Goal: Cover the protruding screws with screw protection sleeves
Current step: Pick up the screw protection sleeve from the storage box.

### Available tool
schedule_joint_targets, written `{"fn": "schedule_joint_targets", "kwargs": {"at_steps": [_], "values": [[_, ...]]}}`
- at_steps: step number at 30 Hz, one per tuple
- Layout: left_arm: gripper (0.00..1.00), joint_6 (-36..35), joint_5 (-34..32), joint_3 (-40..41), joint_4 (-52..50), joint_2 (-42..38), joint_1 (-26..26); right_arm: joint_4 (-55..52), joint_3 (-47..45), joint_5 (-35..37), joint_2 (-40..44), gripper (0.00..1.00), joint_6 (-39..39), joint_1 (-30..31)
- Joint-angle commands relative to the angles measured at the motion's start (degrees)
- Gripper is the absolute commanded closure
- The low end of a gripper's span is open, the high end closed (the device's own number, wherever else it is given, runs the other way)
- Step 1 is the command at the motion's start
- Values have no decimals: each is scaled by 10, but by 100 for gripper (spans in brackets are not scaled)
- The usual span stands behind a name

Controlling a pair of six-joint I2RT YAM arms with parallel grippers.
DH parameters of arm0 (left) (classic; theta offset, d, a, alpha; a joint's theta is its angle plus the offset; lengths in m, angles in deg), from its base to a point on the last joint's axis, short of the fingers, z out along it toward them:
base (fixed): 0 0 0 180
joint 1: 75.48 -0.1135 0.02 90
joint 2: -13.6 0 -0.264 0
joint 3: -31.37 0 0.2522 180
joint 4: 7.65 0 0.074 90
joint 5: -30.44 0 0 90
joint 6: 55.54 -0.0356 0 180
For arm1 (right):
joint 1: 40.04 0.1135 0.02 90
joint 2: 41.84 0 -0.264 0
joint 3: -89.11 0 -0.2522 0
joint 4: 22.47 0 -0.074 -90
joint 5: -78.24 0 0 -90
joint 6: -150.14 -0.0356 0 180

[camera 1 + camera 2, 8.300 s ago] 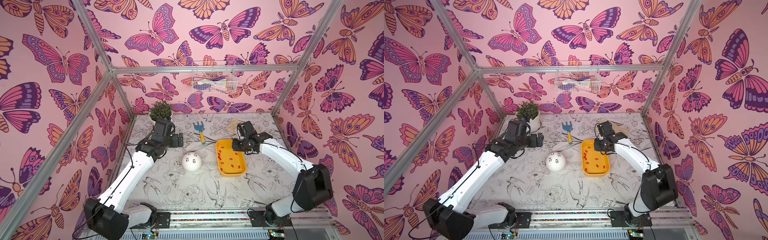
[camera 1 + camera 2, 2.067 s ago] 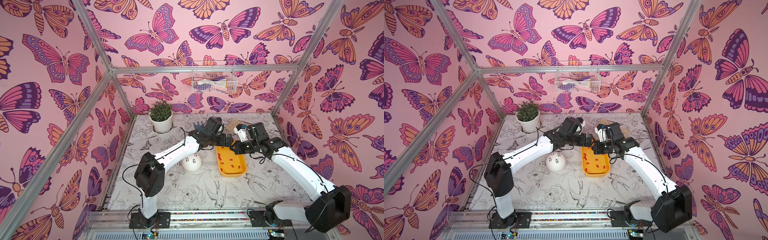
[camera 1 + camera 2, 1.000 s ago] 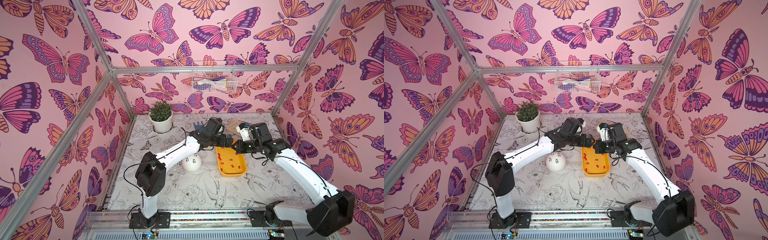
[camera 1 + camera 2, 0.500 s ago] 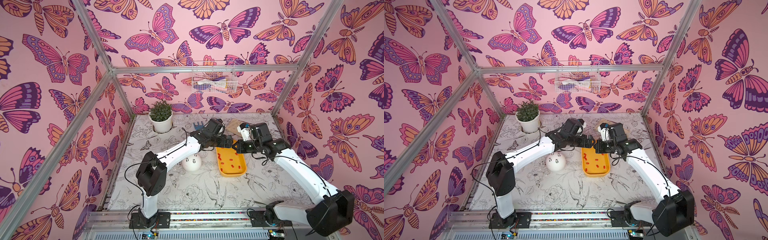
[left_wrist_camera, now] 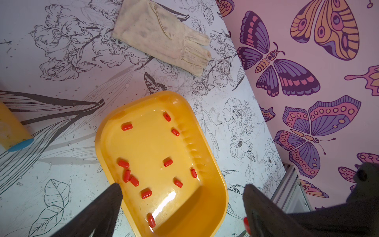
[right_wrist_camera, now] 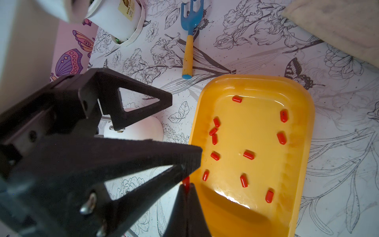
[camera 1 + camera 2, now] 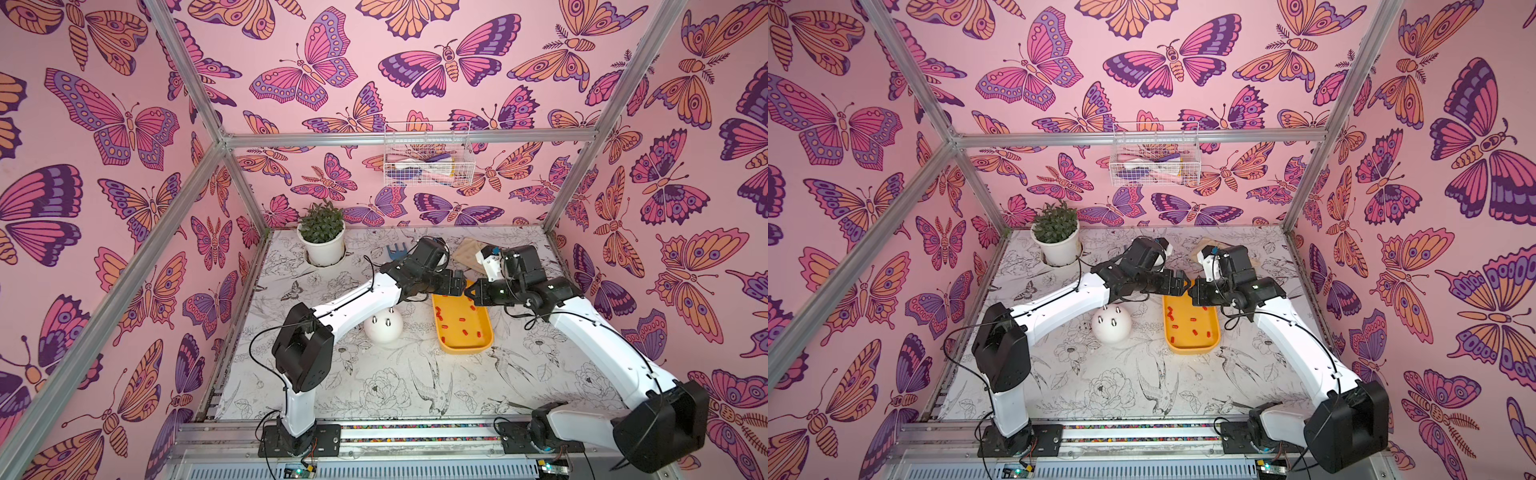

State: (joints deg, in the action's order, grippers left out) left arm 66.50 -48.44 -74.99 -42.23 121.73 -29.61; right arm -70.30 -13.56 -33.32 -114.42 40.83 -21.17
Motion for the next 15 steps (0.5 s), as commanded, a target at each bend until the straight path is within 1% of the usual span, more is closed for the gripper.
{"fn": "schedule_joint_targets", "kwargs": {"at_steps": [1,15], "values": [[6,-3,6,13,-8,16,8,14,0,-6,15,97,-4,-5],[7,-3,6,13,-8,21,10,13,0,-13,18,97,-3,-7]]}}
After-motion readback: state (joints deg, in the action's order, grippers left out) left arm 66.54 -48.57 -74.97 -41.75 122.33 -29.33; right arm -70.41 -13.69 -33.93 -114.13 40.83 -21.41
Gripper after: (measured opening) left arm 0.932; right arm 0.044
